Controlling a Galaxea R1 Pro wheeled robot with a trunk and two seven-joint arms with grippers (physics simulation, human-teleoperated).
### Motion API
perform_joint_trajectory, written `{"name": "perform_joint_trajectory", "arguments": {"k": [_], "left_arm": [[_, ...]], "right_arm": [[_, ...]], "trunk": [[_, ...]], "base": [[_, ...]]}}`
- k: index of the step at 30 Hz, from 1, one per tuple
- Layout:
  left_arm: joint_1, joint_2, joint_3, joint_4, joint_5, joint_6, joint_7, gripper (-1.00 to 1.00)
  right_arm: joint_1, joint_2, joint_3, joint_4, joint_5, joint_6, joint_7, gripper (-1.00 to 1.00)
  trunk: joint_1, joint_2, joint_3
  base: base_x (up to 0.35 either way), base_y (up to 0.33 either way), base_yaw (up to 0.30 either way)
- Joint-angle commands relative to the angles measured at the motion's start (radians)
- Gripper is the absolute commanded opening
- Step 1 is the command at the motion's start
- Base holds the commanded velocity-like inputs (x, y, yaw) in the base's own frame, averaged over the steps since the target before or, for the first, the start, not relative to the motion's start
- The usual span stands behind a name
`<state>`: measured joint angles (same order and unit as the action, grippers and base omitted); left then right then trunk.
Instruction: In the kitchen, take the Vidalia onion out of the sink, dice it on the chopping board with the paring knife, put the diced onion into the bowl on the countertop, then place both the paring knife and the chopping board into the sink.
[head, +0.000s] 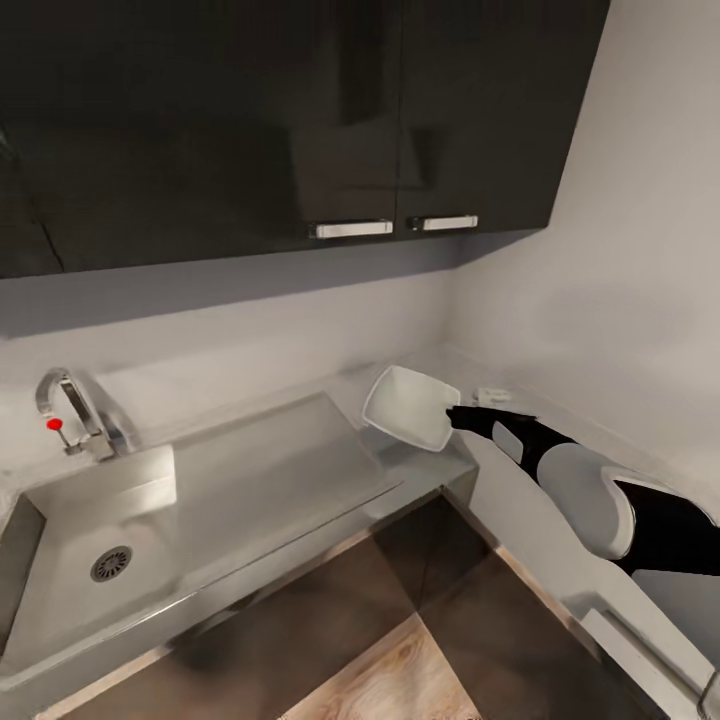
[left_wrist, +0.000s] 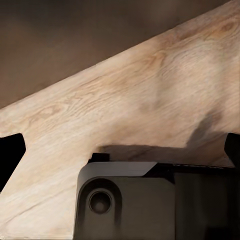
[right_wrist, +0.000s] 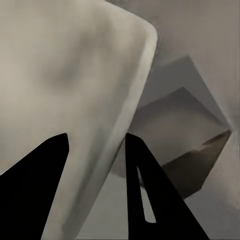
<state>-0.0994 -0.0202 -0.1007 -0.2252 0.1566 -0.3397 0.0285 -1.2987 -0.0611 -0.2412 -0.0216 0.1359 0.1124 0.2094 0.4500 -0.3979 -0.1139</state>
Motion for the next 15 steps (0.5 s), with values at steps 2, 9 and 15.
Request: {"name": "perform_joint_trajectory", "arguments": {"k": [2, 9, 15], "left_arm": [[-0.001, 0.0, -0.008, 0.001, 0.009, -0.004, 0.003, 1.0], [-0.001, 0.0, -0.008, 0.001, 0.01, -0.004, 0.003, 1.0], [-0.001, 0.0, -0.008, 0.001, 0.009, -0.004, 0.003, 1.0]], "right_arm": [[-0.001, 0.0, -0.012, -0.002, 0.01, 0.006, 0.004, -1.0], [0.0, 0.013, -0.013, -0.001, 0.011, 0.006, 0.004, -1.0], [-0.001, 0.018, -0.013, -0.001, 0.011, 0.006, 0.003, -1.0]], "trunk": [[0.0, -0.002, 0.0], [0.0, -0.002, 0.009], [0.0, -0.002, 0.017]], "base": [[-0.277, 0.137, 0.205], [-0.26, 0.186, 0.21], [-0.22, 0.237, 0.213]]}}
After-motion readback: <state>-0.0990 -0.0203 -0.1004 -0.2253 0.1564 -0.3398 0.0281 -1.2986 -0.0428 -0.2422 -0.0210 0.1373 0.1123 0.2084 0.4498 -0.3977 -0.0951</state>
